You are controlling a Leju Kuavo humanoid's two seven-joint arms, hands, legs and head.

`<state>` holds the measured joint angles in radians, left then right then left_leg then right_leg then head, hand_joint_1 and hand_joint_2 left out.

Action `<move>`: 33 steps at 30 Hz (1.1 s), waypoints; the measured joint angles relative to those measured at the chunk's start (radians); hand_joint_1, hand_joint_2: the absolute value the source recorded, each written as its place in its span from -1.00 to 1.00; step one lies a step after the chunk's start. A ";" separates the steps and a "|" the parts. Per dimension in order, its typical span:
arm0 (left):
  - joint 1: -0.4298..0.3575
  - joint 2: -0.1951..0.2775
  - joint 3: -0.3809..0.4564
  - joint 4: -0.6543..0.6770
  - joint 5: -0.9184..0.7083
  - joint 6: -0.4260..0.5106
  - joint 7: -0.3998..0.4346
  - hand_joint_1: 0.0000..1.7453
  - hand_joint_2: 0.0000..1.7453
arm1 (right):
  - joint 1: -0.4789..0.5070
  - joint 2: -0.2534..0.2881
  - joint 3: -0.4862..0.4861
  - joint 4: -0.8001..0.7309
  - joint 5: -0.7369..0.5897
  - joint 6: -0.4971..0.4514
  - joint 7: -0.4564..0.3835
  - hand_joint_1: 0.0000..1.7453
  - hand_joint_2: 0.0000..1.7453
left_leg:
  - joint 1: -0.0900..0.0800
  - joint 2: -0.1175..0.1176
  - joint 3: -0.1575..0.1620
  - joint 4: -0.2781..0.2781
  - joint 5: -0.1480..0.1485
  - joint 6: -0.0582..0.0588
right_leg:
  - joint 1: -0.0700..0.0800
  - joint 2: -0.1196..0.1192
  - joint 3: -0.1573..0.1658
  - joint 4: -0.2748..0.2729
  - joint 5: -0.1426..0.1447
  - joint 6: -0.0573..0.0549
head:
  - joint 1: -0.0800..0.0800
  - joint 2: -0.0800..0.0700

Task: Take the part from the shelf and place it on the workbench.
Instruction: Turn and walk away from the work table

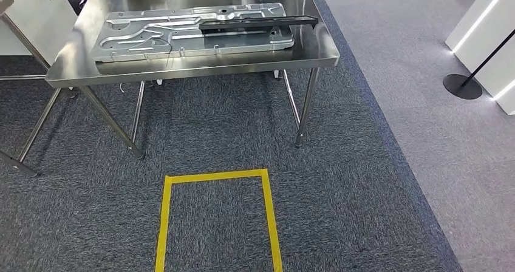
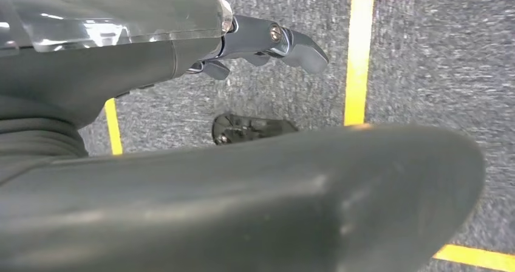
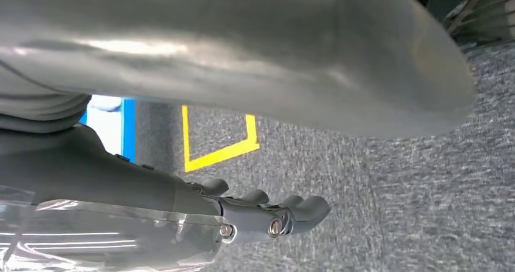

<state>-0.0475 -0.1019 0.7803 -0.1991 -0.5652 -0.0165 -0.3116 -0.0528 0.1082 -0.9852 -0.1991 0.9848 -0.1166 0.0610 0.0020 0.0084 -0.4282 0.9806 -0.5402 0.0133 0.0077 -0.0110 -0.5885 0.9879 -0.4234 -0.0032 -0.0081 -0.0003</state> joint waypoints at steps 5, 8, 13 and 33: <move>0.002 -0.001 0.011 0.000 0.005 0.021 0.045 -1.00 -1.00 | -0.001 0.000 -0.003 0.000 -0.002 -0.004 -0.014 -1.00 -1.00 | -0.001 0.005 -0.008 -0.037 0.019 0.028 | -0.009 0.004 -0.033 0.066 -0.037 0.032 | 0.000 0.000; 0.003 -0.001 0.017 0.000 0.005 0.027 0.064 -1.00 -1.00 | 0.001 0.001 -0.008 0.000 -0.005 -0.004 -0.017 -1.00 -0.50 | -0.003 0.006 -0.034 -0.033 0.037 0.034 | -0.015 0.007 -0.106 0.260 -0.148 0.047 | 0.000 0.000; 0.004 -0.003 0.024 0.000 0.008 0.029 0.075 -1.00 -1.00 | 0.002 -0.002 -0.009 0.001 0.002 0.009 0.000 -1.00 1.00 | -0.005 0.006 -0.059 -0.012 0.043 0.026 | -0.015 0.006 0.029 0.086 -0.074 0.041 | 0.000 0.000; 0.002 -0.004 0.042 0.000 0.010 0.028 0.078 -1.00 1.00 | 0.001 -0.005 -0.005 0.000 0.014 0.018 0.011 -1.00 1.00 | -0.004 0.002 -0.069 -0.014 0.057 0.000 | -0.005 0.010 0.067 -0.010 -0.050 0.001 | 0.000 0.000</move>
<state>-0.0459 -0.1063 0.8222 -0.1992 -0.5548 0.0115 -0.2340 -0.0516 0.1032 -0.9897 -0.1988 0.9987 -0.0986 0.0715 -0.0024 0.0106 -0.4970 0.9666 -0.4836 0.0131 0.0030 -0.0010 -0.5220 0.9778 -0.4732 -0.0026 -0.0080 -0.0004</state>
